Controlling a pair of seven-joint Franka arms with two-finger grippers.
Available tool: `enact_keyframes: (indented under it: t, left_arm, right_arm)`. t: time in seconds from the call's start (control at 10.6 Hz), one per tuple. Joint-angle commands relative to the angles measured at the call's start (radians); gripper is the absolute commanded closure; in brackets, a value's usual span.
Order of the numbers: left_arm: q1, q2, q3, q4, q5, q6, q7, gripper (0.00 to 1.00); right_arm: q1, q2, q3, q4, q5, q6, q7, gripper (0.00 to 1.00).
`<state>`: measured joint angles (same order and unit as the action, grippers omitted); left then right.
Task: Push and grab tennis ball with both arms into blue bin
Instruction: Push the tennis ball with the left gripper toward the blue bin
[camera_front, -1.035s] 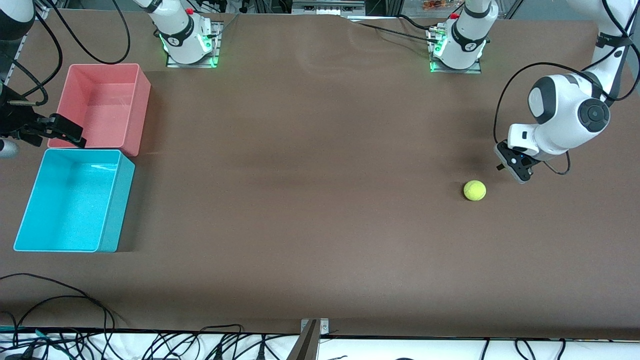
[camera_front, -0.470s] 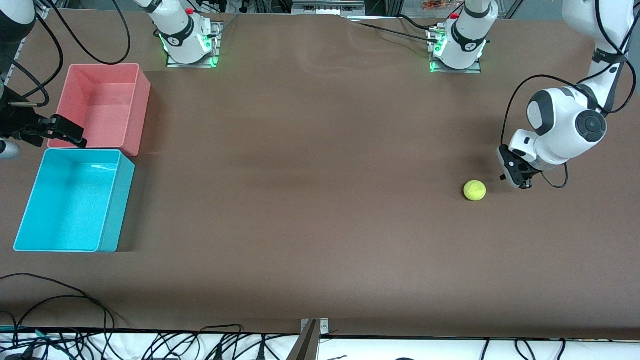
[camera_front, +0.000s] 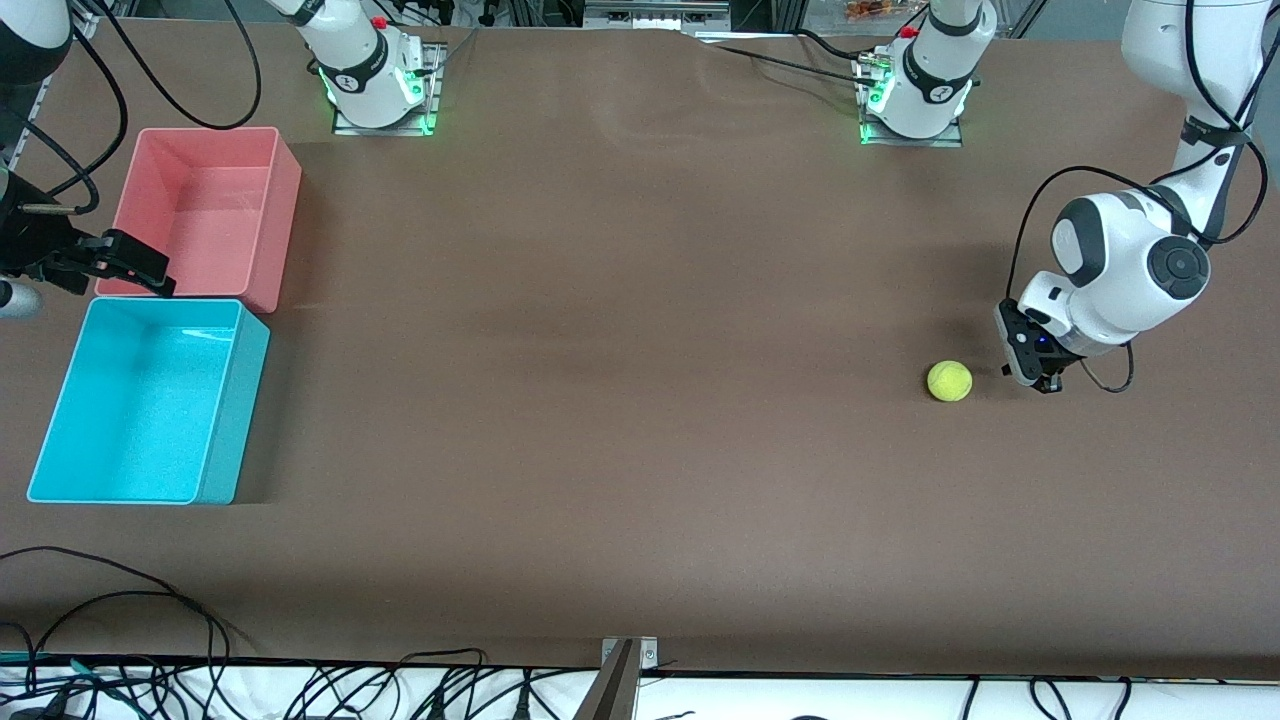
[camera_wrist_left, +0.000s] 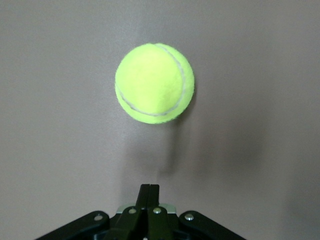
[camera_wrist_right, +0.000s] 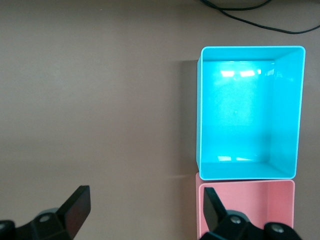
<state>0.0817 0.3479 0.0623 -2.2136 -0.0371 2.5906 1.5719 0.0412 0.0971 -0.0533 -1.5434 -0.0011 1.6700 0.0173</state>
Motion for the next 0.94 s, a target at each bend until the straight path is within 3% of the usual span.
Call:
enact_keyframes:
  t: [0.0,0.85]
  left_arm:
    - [0.001,0.058,-0.001,0.048,-0.041,0.006,0.085,1.0]
    - [-0.025,0.121,-0.006,0.078,-0.107,0.008,0.109,1.0]
  right_arm:
    - [-0.007,0.001,0.003,0.009,0.016,0.001,-0.019,0.0]
    - [-0.009,0.001,0.003,0.008,0.016,0.001,-0.031,0.0]
